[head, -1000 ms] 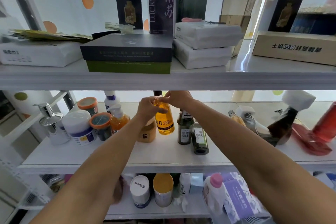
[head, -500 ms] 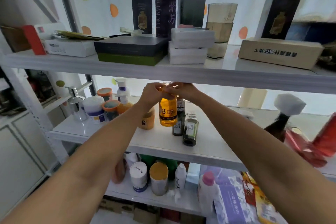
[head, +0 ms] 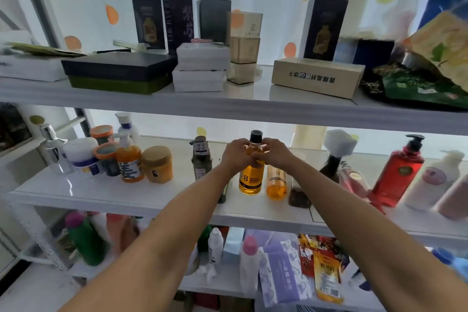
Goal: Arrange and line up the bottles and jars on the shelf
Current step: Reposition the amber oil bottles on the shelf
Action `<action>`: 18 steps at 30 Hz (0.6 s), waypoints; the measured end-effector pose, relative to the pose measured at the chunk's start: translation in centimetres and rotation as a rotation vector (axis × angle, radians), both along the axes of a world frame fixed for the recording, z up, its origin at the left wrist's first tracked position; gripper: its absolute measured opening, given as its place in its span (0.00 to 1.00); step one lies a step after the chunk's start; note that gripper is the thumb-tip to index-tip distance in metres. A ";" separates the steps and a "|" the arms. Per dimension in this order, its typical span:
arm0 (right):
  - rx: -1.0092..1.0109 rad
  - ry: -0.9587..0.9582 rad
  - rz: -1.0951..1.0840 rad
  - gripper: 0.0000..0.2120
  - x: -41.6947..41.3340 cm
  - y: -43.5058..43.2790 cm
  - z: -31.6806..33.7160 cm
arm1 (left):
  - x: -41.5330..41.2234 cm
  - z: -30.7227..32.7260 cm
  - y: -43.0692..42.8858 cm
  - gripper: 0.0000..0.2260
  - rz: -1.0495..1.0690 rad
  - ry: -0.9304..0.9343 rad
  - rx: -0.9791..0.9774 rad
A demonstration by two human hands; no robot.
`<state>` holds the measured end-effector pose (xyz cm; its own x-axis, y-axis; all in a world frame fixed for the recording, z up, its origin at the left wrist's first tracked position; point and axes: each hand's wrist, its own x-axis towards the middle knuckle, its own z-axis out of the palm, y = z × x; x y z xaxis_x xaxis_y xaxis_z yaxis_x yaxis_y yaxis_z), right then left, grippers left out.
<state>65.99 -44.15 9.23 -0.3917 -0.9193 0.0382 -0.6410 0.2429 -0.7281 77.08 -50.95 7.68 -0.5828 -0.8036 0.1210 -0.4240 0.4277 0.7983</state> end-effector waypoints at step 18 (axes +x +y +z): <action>0.137 0.089 -0.091 0.22 -5.4 -7.5 -7.2 | -6.1 -7.2 -6.8 0.22 0.015 -0.042 0.053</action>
<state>60.57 -51.68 2.06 -0.4745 -0.8790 -0.0465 -0.6723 0.3960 -0.6255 70.97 -57.71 0.51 -0.5746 -0.8167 0.0536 -0.4636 0.3787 0.8011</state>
